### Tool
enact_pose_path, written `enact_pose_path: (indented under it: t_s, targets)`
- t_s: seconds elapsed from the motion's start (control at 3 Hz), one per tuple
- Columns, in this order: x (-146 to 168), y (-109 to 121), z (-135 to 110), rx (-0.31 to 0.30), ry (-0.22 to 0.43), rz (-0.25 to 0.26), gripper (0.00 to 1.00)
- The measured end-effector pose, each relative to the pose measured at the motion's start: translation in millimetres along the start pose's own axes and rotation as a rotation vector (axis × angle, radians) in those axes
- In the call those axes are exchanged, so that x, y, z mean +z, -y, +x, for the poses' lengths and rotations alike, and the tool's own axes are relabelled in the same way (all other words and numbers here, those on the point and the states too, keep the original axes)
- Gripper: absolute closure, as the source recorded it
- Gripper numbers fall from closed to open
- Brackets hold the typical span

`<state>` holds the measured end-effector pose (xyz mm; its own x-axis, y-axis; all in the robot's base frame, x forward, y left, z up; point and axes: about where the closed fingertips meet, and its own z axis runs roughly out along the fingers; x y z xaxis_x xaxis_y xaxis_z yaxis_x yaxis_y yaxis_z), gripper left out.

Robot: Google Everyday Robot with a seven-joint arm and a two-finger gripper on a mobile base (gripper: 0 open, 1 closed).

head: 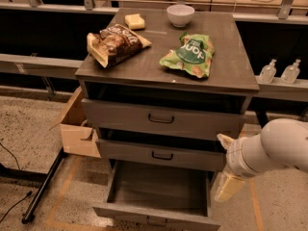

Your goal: Close bottom drawer

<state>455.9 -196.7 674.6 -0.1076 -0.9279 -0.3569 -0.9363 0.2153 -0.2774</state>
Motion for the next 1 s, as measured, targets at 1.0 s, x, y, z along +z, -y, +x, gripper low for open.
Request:
enact_pose_path:
  t_s: [1.0]
  targets:
    - [115,-27,39,0.042,0.017,0.050,0.00]
